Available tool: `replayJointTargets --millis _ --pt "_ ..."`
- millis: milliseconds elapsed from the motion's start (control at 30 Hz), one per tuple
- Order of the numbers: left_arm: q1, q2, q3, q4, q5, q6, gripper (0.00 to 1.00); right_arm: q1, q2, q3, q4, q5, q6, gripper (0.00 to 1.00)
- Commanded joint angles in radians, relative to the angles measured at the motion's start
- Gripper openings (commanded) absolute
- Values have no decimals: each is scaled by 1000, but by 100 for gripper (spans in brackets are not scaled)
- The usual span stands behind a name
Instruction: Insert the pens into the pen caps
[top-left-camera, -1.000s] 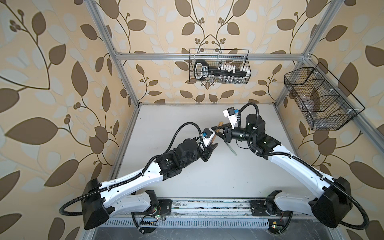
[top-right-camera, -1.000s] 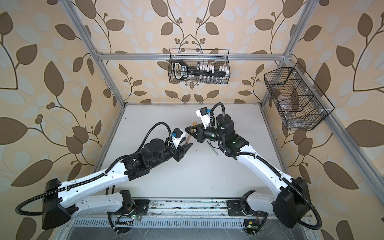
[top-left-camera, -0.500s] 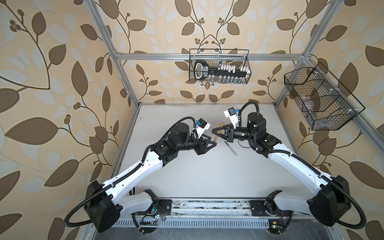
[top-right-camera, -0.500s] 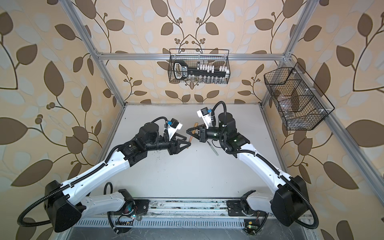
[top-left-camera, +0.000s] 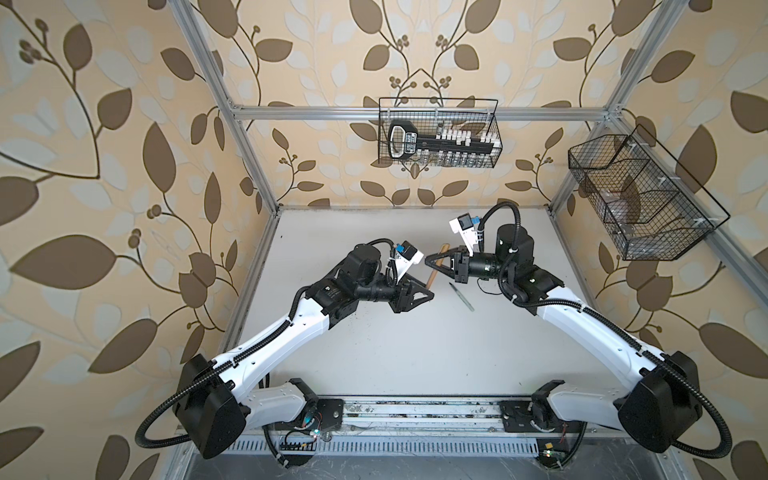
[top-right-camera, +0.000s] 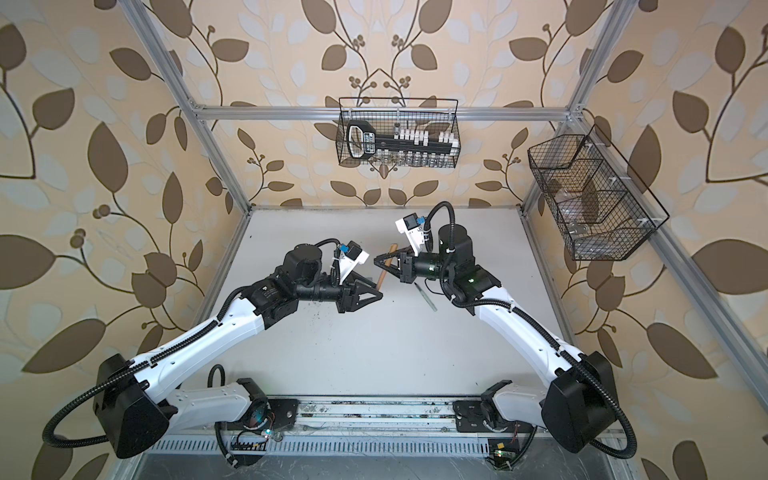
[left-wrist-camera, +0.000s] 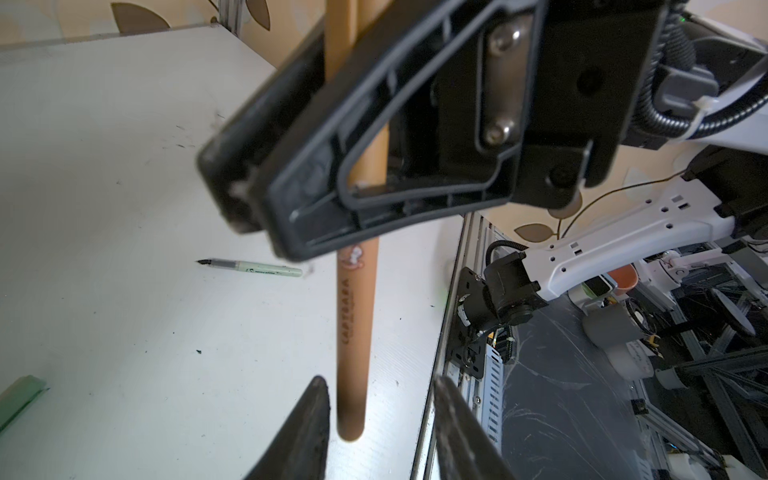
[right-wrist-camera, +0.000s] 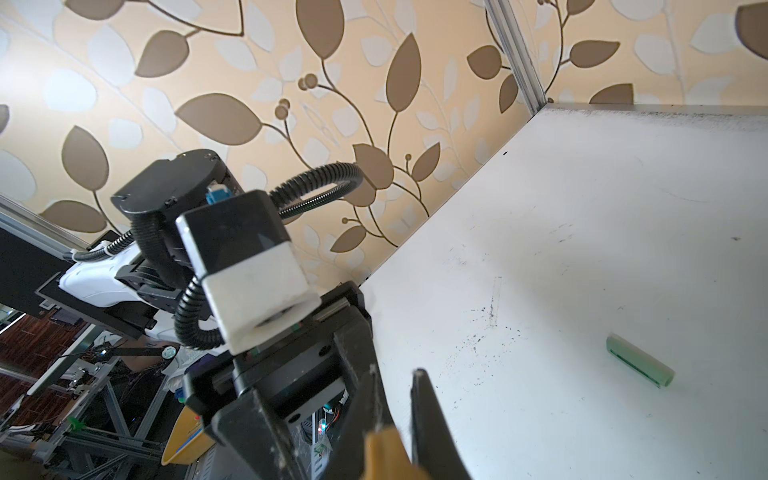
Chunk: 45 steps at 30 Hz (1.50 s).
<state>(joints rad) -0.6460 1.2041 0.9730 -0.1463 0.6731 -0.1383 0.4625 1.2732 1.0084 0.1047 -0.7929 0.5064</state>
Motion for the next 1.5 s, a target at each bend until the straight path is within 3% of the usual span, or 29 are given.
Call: replayJointTargets --millis 0,533,600,700,800,900,1000,1267,1367,1467 --pt "7 2 46 21 27 3 37 0 3 -2 43 -2 14 0" --pt "7 20 45 40 -80 10 0 29 -3 -1 18 28 -28 1" --pt "9 27 43 52 -101 17 0 43 -12 -1 -4 42 -52 11" --pt "9 36 38 73 -131 28 0 54 -25 -5 -30 64 -68 13" --pt "7 41 33 92 -148 38 0 57 -45 -22 -24 79 -59 30" --pt "8 43 26 114 -151 49 0 57 -60 -33 -18 92 -58 36" --pt "8 47 27 117 -152 62 0 56 -67 -33 -31 94 -65 48" --pt "8 40 14 114 -161 74 0 6 -137 -62 -138 119 -98 58" --pt "9 34 10 111 -151 72 0 -21 -161 -45 -212 177 -165 61" --pt "7 35 13 100 -133 75 0 -73 -156 -37 -161 120 -140 61"
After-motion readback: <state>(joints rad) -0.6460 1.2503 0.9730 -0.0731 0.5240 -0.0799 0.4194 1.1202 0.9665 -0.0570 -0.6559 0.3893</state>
